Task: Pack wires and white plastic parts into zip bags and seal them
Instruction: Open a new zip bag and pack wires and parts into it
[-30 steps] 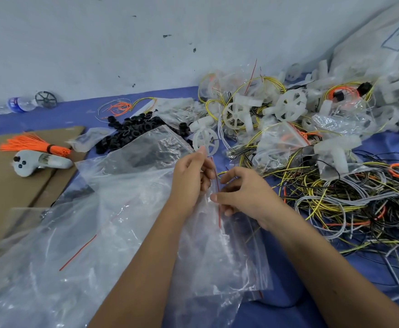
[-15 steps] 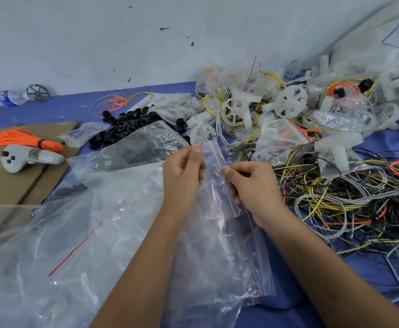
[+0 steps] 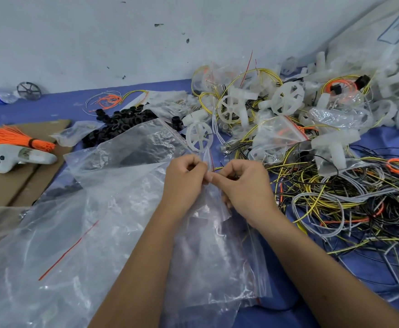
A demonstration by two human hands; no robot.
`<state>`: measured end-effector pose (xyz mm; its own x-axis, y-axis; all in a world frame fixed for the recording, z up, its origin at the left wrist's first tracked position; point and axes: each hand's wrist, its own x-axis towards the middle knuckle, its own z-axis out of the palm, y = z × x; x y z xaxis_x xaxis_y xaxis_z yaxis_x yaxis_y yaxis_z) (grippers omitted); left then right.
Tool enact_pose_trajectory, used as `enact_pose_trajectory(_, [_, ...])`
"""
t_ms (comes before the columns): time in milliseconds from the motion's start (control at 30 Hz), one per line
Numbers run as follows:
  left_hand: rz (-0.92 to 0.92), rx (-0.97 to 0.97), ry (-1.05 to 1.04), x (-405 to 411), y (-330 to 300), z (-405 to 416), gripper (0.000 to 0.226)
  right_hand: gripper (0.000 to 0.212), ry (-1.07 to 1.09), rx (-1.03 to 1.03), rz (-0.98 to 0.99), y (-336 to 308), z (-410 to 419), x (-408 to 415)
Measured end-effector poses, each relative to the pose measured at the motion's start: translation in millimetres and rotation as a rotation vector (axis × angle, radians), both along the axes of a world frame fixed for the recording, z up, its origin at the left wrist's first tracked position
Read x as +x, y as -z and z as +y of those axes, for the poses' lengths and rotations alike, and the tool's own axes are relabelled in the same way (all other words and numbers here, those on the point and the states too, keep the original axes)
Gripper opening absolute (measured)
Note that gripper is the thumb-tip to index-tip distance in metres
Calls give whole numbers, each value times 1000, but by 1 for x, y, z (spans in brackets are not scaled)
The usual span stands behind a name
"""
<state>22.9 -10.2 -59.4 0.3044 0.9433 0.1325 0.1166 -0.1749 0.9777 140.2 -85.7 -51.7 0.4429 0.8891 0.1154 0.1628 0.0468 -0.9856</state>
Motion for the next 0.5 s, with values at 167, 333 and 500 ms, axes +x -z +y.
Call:
enact_pose_trajectory(167, [-220,-141,150,-13,-4,7,36,33,37,13,219,1,3,8])
enact_pose_trajectory(333, [-488,-214,139,-21,-13,11,29,24,153,-66,-333,2,2,18])
enact_pose_trajectory(500, [-374,-43,56,-16,-13,6,29,22,68,376,-892,-8,1,12])
